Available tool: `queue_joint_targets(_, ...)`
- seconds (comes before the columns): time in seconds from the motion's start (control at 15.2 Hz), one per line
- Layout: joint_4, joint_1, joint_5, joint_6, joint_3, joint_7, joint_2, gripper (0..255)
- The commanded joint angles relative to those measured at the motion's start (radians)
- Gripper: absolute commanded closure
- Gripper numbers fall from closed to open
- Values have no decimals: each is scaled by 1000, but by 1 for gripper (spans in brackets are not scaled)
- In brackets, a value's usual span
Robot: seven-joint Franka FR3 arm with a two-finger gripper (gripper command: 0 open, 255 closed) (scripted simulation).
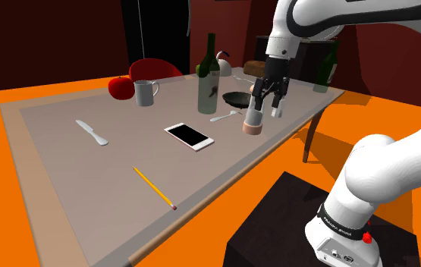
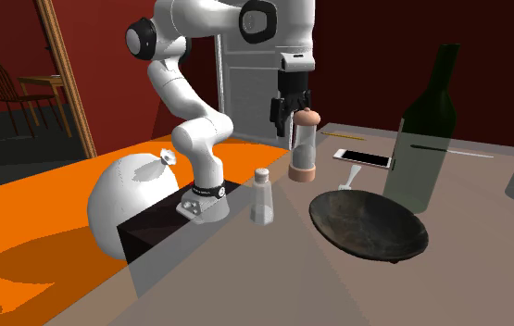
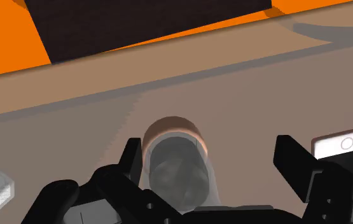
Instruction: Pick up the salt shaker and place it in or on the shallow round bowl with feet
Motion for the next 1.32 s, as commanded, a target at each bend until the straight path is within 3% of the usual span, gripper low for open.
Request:
queue_joint_targets(0.0, 0, 0, 0, 0, 0, 0, 0, 0)
queue_joint_targets(0.73, -13, -62, -148, 143, -296, -397, -3, 0)
queue_joint_targets(1.25, 99, -28, -162, 255, -544, -702, 123, 0)
